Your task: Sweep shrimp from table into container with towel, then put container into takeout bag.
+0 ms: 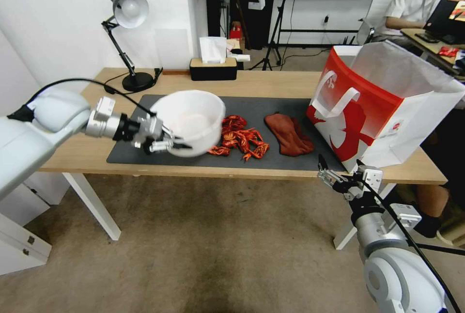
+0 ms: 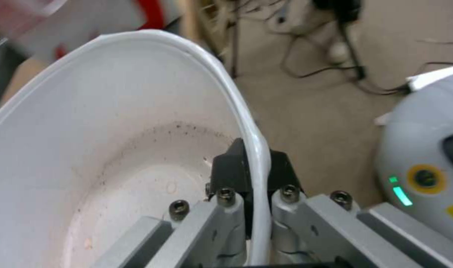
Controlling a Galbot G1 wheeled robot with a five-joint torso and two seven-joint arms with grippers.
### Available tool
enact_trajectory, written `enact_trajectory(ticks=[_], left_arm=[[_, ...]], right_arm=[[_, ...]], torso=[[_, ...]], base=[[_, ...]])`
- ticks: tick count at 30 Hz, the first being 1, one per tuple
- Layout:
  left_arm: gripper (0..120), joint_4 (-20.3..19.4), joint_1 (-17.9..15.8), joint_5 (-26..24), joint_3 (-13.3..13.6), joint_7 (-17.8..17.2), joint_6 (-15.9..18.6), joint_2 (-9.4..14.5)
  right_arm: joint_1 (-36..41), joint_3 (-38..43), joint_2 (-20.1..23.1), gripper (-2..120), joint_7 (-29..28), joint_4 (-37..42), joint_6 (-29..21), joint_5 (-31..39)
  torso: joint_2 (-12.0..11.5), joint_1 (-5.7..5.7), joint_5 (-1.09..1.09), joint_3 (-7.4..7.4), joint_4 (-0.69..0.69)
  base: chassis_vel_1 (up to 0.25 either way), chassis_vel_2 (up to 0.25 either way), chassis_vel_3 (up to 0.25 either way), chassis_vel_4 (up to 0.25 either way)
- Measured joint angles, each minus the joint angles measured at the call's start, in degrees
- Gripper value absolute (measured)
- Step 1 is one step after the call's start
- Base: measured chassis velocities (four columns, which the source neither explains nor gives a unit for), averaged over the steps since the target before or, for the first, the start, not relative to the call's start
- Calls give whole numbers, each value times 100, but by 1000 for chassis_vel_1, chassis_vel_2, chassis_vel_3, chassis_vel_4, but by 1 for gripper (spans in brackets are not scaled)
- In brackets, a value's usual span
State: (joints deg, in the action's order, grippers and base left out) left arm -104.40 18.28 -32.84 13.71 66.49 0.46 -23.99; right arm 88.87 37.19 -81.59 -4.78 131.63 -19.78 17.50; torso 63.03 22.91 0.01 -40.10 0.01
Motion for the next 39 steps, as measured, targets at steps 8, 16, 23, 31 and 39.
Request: enact_trajectory(ticks=[8, 16, 23, 31, 39], left_arm=[[0, -1379, 1840, 303, -651, 51, -15, 263], [0, -1542, 3181, 1005, -779, 154, -133, 114], [0, -712, 3233, 1519, -464, 185, -421, -503], [0, 333, 2532, 1728, -78, 154, -650, -995], [0, 1097, 1995, 1971, 63, 146, -790, -1291]], right_arm=[[-8, -6, 12, 100, 2, -1, -5, 0], [17, -2, 14, 100, 5, 26, -10, 0], [34, 7, 18, 100, 7, 51, -24, -22], [66, 20, 42, 100, 7, 73, -31, -47], [23, 25, 76, 100, -25, 87, -117, -53]], torso=[[0, 0, -1, 0, -1], [0, 0, 1, 0, -1], [-1, 0, -2, -1, -1], [-1, 2, -1, -1, -3], [-1, 1, -1, -1, -1]], base=[[0, 0, 0, 0], [0, 0, 0, 0], [0, 0, 0, 0], [0, 0, 0, 0], [0, 0, 0, 0]])
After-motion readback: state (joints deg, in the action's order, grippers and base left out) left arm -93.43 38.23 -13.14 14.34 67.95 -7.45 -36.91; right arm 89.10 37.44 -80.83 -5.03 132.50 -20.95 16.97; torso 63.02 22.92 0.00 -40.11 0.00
